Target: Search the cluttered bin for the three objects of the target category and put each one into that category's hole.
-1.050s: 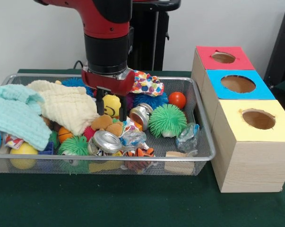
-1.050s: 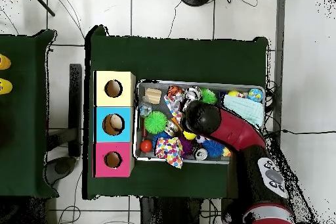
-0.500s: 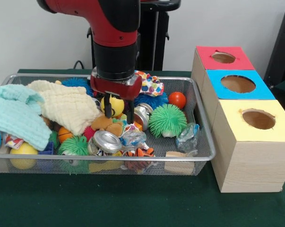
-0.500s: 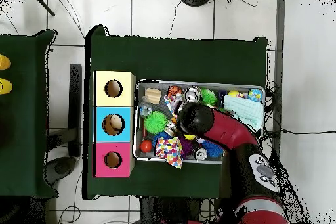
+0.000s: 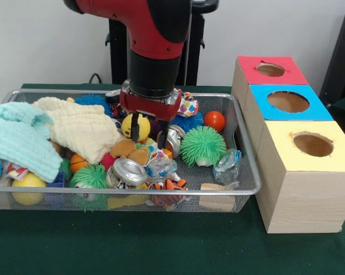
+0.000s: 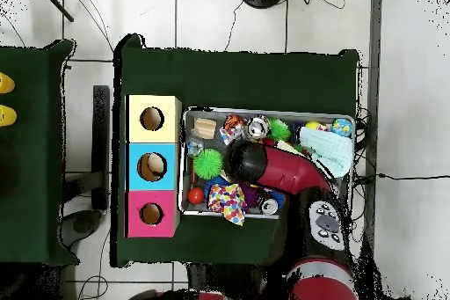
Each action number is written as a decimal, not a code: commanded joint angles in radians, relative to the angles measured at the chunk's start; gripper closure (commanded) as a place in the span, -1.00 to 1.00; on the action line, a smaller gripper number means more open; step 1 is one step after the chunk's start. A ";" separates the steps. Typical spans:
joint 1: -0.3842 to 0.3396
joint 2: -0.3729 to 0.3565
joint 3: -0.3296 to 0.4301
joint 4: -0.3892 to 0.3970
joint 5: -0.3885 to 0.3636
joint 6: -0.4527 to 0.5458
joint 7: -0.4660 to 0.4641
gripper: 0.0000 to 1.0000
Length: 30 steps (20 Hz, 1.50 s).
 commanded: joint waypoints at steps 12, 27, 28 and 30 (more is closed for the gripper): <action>0.024 0.039 -0.055 -0.116 -0.074 -0.080 0.120 -1.00; 0.016 0.067 -0.055 -0.124 -0.059 -0.070 0.127 -1.00; 0.008 0.066 -0.042 -0.115 -0.053 -0.051 0.121 -1.00; -0.007 0.057 -0.019 -0.096 -0.041 -0.010 0.109 -1.00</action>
